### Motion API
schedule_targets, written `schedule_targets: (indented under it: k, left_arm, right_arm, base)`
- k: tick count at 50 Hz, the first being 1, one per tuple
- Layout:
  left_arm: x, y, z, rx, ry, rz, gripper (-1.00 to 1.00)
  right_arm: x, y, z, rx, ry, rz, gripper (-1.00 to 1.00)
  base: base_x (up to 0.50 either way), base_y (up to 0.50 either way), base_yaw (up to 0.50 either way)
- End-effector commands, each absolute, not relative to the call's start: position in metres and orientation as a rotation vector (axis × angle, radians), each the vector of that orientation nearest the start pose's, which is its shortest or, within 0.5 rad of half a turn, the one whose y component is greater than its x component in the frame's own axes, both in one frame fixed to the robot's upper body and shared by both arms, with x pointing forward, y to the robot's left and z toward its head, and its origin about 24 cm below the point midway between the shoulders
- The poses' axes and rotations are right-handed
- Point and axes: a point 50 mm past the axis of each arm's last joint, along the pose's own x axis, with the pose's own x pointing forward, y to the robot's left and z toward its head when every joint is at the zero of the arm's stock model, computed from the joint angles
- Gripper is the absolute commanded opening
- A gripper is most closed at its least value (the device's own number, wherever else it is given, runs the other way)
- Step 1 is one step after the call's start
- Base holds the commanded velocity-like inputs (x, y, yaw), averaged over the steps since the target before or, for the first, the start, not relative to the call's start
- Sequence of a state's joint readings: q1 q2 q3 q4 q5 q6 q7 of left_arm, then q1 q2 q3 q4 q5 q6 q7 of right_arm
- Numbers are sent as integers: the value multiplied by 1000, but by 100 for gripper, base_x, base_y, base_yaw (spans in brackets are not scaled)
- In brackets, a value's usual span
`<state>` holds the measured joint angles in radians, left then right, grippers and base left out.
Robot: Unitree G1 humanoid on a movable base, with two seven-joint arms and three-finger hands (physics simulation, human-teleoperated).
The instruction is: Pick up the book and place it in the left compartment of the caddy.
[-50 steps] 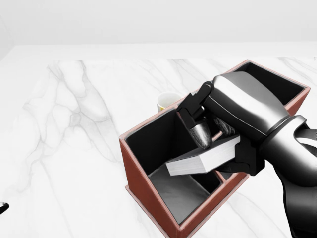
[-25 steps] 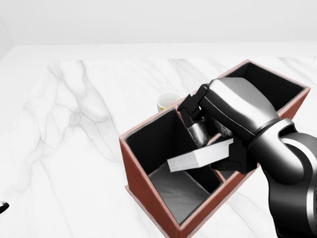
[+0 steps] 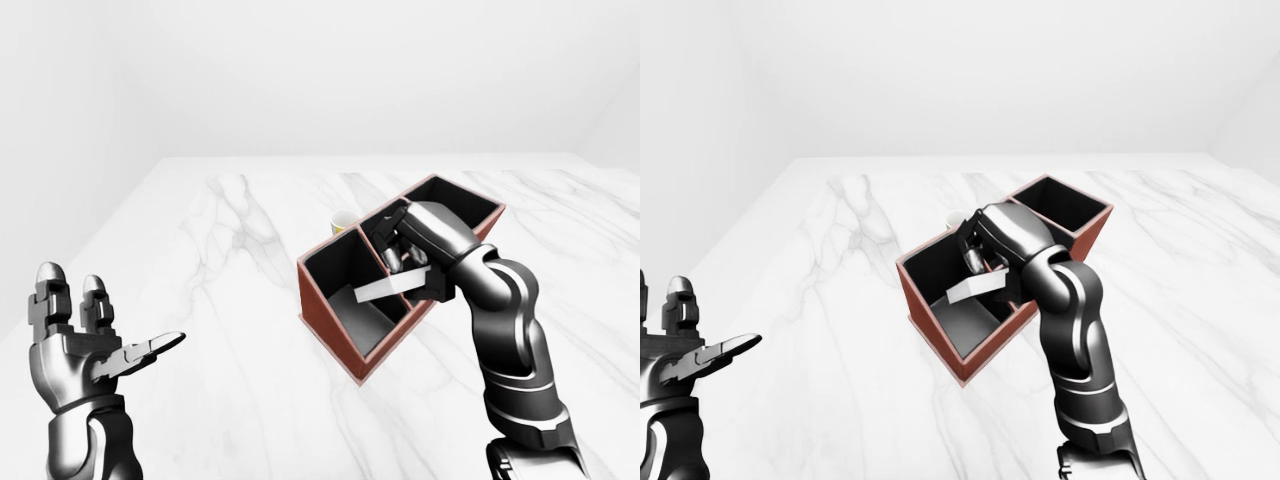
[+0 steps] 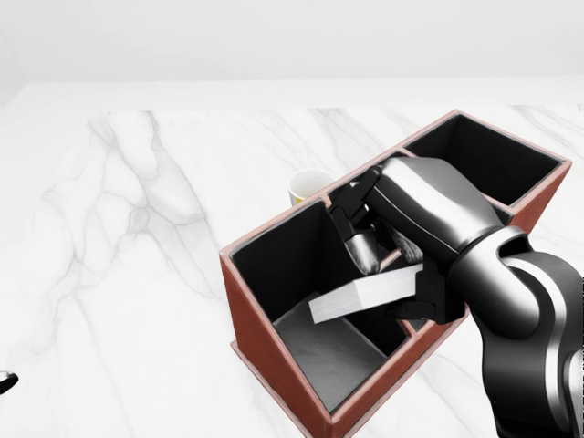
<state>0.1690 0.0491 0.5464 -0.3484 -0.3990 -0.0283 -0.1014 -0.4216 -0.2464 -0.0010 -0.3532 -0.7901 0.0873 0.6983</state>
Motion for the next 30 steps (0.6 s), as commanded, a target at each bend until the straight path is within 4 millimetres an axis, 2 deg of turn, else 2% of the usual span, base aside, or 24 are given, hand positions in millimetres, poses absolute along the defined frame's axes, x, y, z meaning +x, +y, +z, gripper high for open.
schedule_targets:
  k: [1, 30]
  left_arm:
    - [180, 283, 101, -169, -334, 417, 100]
    - [180, 284, 102, -171, -334, 421, 100]
  right_arm:
    - [286, -136, 201, -1158, -323, 353, -100]
    - [291, -130, 191, -1161, -277, 364, -100]
  base:
    - [0, 0, 0]
    - [0, 0, 0]
